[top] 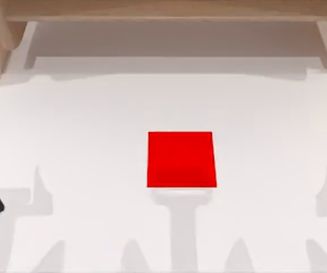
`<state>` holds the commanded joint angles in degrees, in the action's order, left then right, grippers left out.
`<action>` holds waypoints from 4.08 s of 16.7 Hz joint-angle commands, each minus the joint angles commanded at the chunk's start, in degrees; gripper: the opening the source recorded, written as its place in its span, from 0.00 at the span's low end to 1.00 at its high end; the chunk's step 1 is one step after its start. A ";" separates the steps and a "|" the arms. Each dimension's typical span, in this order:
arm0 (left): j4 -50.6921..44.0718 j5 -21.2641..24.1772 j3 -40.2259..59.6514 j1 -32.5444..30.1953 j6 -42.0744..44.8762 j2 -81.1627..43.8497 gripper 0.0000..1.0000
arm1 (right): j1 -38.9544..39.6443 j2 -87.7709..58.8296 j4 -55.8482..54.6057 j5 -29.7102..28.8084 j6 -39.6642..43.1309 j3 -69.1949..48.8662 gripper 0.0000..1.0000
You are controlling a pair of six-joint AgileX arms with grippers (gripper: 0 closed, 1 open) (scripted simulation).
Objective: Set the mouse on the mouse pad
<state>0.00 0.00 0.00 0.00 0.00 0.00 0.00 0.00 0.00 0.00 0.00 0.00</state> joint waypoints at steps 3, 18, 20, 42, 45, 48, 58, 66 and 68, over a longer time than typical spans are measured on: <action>-0.51 -0.01 0.62 0.22 -0.25 -0.63 1.00 | 0.00 0.00 0.00 0.00 0.00 0.00 1.00; -42.10 0.35 47.69 16.77 -20.82 -69.70 1.00 | 0.00 0.00 0.00 0.00 0.00 0.00 1.00; -48.01 0.28 54.36 19.22 -23.78 -79.20 1.00 | 0.00 0.00 0.00 0.00 0.00 0.00 1.00; -42.85 0.36 61.34 24.85 -30.55 -108.09 1.00 | 0.00 0.00 0.00 0.00 0.00 0.00 1.00; -38.52 0.37 58.74 24.90 -30.49 -110.29 1.00 | 0.00 0.00 0.00 0.00 0.00 0.00 1.00; -38.29 0.37 58.59 24.91 -30.49 -110.41 1.00 | 0.00 0.00 0.00 0.00 0.00 0.00 1.00; -38.29 0.37 58.59 24.91 -30.49 -110.41 0.32 | 0.00 0.00 0.00 0.00 0.00 0.00 1.00; -38.29 0.37 58.59 24.91 -30.49 -110.41 0.00 | 0.00 0.00 0.00 0.00 0.00 0.00 1.00; -38.29 0.37 58.59 24.91 -30.49 -110.41 0.00 | 0.00 0.00 0.00 0.00 0.00 0.00 1.00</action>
<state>-38.29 0.37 58.59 24.91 -30.49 -110.41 0.00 0.00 0.00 0.00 0.00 0.00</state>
